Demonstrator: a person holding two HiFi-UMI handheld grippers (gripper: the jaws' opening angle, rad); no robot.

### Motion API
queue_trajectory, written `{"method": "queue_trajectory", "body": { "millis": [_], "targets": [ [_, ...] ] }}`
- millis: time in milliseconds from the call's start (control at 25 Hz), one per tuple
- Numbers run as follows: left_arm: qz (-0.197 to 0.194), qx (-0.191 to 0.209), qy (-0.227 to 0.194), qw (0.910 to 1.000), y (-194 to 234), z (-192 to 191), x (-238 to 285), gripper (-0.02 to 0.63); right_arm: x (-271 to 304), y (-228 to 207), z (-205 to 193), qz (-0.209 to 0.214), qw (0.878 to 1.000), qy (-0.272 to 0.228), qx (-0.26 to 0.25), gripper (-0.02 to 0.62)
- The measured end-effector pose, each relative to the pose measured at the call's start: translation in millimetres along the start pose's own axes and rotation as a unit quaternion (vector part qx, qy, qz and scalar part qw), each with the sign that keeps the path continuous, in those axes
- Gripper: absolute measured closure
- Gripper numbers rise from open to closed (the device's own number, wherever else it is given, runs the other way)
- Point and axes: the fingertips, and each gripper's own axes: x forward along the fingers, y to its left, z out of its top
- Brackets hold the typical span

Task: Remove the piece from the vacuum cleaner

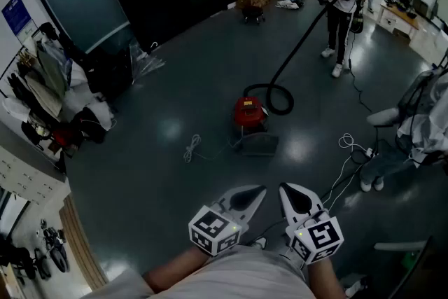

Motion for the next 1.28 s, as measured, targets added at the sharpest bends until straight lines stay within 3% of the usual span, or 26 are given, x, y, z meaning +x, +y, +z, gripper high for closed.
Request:
{"method": "queue_trajectory", "body": {
  "millis": [440,680,960,1280],
  "targets": [
    [-0.001,0.005,0.002,1.0,-2,-7,-1,0.6,-1,2,-7,0.001,1.0,-0.003,0.001,0.58],
    [0.004,0.025,0.004,0.9997,6,-13,1,0.6,-2,-5,-13,0.028,1.0,-0.009,0.006,0.578],
    [0.036,0.031,0.01,0.9988,49,-12,0,0.6,21,-16,-20,0.051,0.999,-0.001,0.003,0.578],
    [0.03,0.028,0.002,0.9992,125,11,34,0.6,100,-42,-13,0.053,0.998,0.011,0.017,0.578]
  ]
}}
